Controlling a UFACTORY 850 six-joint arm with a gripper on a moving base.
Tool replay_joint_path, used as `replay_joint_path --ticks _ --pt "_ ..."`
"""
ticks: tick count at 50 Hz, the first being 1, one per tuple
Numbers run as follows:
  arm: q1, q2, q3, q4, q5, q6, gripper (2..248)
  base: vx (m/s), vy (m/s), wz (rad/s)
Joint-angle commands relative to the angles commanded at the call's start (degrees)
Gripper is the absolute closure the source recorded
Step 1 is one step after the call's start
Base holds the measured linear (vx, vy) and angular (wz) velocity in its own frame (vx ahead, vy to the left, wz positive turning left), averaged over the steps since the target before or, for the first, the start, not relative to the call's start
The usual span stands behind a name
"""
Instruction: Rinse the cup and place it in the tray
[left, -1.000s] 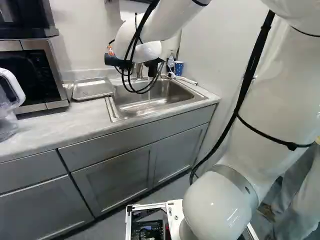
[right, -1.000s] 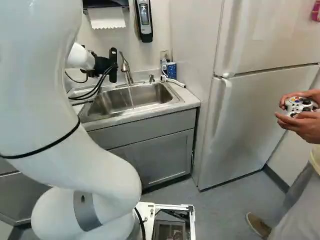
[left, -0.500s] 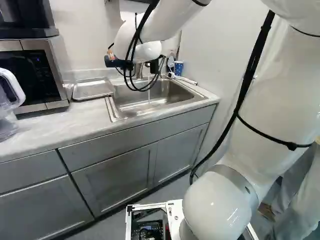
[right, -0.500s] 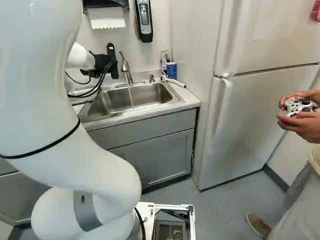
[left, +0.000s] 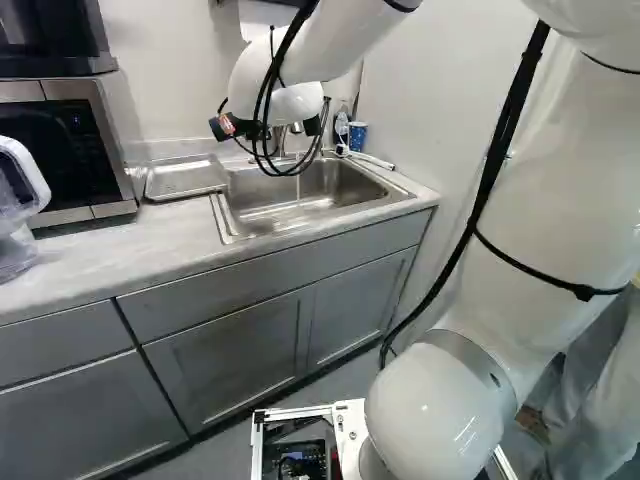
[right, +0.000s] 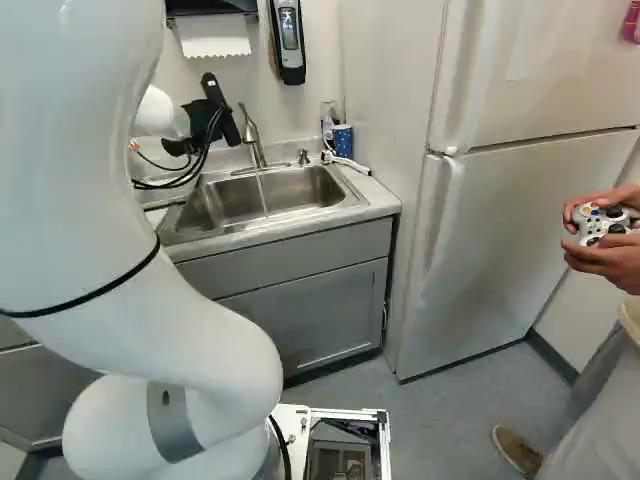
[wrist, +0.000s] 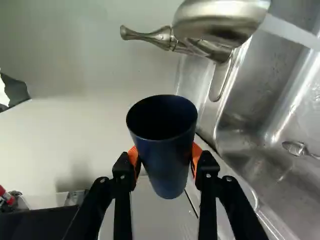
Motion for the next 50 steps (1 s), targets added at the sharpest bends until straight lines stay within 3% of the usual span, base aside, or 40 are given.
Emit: replay_joint_path --ticks 50 --pt "0.00 0.00 0.00 0.00 0.00 -30.13 129 0.000 0.000 0.000"
